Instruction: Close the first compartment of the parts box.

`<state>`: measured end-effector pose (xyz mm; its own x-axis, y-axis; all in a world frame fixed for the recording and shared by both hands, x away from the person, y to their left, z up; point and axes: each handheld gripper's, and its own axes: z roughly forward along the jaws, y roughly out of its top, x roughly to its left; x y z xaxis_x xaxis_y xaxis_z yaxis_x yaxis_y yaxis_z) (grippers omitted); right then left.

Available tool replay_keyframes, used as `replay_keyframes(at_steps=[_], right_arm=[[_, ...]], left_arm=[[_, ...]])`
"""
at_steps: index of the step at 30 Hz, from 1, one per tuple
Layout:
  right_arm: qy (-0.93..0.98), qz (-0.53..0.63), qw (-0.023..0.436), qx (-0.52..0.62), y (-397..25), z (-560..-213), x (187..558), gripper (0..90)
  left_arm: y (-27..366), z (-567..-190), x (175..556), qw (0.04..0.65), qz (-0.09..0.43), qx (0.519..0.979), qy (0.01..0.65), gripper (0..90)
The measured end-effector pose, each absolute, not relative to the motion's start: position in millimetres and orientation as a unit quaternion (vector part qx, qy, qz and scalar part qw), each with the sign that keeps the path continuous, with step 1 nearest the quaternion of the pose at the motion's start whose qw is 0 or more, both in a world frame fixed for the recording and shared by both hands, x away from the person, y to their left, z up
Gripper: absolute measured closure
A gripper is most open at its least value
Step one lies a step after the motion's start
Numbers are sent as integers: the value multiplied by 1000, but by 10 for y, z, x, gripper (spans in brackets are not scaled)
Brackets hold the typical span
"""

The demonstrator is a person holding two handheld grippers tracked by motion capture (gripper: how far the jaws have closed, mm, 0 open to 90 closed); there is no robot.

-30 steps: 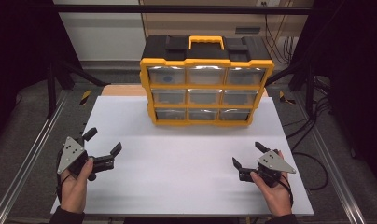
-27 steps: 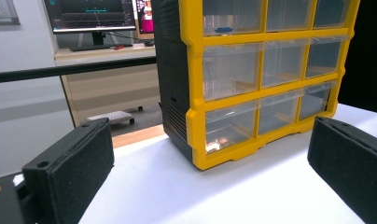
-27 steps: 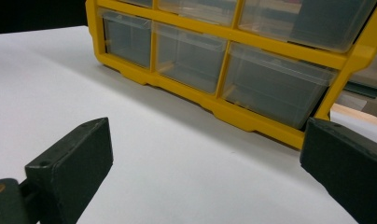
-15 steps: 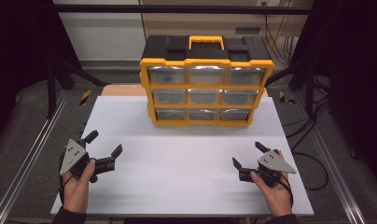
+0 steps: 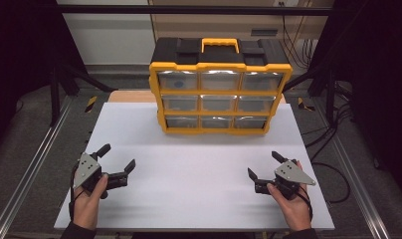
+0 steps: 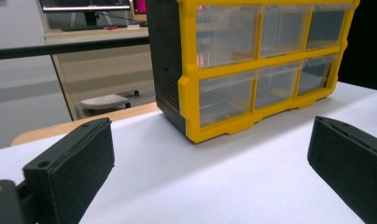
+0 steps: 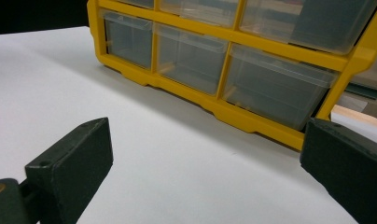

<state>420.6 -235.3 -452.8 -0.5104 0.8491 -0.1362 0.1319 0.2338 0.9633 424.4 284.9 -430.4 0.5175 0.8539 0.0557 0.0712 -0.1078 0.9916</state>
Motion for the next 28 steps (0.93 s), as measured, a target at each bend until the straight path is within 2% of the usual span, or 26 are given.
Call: replay_keyframes(at_steps=[20,28], right_arm=[[699,516,352,347,-2355,-4496,4187,28],[699,514,353,349,-2355,-4502,4191,27]], left_arm=[[2780,-4505,4186,542,338,680,360,1],[2749,-4472,4153,560,347,661,361,2]])
